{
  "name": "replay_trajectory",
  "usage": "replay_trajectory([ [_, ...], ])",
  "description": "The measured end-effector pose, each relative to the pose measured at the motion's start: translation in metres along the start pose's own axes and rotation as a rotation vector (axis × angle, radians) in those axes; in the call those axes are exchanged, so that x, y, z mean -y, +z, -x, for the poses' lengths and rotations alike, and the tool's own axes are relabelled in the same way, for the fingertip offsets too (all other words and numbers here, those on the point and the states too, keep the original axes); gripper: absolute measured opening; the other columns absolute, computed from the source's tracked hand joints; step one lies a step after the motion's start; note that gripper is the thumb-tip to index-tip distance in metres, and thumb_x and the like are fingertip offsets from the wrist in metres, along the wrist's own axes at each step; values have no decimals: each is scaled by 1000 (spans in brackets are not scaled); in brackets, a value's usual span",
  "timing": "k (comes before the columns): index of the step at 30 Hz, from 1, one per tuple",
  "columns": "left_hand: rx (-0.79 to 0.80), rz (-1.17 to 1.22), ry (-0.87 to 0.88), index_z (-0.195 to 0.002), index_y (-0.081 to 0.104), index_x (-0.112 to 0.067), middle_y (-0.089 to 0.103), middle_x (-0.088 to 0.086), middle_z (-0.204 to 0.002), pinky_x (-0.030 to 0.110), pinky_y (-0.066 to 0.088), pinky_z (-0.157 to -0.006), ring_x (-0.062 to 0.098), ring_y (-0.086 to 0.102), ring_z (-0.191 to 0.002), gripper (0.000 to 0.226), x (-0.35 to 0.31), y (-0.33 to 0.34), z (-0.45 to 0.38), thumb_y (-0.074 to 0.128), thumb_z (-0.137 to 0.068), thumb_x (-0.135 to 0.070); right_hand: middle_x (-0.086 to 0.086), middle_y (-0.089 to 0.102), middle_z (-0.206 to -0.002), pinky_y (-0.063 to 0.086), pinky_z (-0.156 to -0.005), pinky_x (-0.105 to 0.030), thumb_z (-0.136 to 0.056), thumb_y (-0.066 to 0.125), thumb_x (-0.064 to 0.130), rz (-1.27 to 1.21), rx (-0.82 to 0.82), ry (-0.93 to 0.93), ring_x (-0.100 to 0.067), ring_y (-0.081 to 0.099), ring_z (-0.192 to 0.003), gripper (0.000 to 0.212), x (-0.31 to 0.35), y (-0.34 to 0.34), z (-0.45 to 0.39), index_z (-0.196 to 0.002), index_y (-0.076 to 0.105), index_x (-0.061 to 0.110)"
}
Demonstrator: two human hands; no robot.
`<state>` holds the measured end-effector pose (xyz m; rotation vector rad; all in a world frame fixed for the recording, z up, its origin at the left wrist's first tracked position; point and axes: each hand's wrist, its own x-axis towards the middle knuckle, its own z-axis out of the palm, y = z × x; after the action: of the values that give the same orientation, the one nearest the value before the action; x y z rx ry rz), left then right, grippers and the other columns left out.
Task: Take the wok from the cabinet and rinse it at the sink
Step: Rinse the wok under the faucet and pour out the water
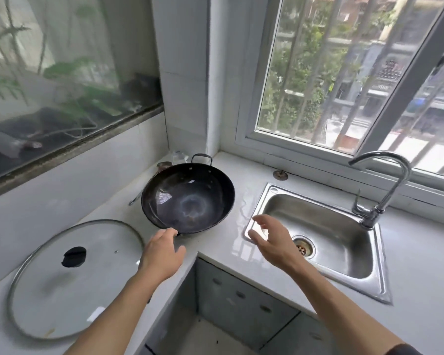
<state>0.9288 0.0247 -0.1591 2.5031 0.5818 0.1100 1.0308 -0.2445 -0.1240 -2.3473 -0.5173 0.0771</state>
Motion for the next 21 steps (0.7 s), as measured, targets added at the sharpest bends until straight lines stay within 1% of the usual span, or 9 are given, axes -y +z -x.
replay_trajectory([
  [2,-10,-38,-16,-127,51,-17,54,4,-128,37,43,-97,24,51,-116,46,-11,10,-12,59,-84,-34,1,59,-131,46,-100,-33,-93,61,36,-18,14,-7,-14,56,-115,41,-17,-6,-21,-131,55,20],
  [6,-31,-103,-110,-130,48,-19,50,3,-134,39,43,-100,24,46,-121,48,-42,25,-34,57,-86,-35,0,59,-130,44,-101,-32,-92,62,33,-108,51,-44,-14,56,-117,41,-47,-20,-69,-130,55,19],
  [11,-71,-150,-189,-132,46,-21,48,1,-134,38,43,-99,22,43,-121,48,-72,34,-47,55,-87,-36,-4,59,-127,43,-102,-33,-93,62,31,-110,140,-106,-16,55,-116,40,-67,-34,-120,-130,54,18],
  [16,-81,-183,-263,-134,44,-18,46,2,-137,37,42,-100,22,41,-125,49,-70,34,-55,54,-89,-34,1,57,-128,41,-99,-27,-94,60,34,-103,180,-166,-12,53,-117,40,-66,-30,-158,-131,52,22],
  [21,-86,-227,-324,-136,41,-19,46,1,-138,35,43,-99,22,42,-125,53,-55,35,-67,56,-87,-36,1,57,-129,41,-100,-27,-94,59,35,-98,209,-186,-13,52,-119,40,-58,-16,-194,-131,52,22],
])
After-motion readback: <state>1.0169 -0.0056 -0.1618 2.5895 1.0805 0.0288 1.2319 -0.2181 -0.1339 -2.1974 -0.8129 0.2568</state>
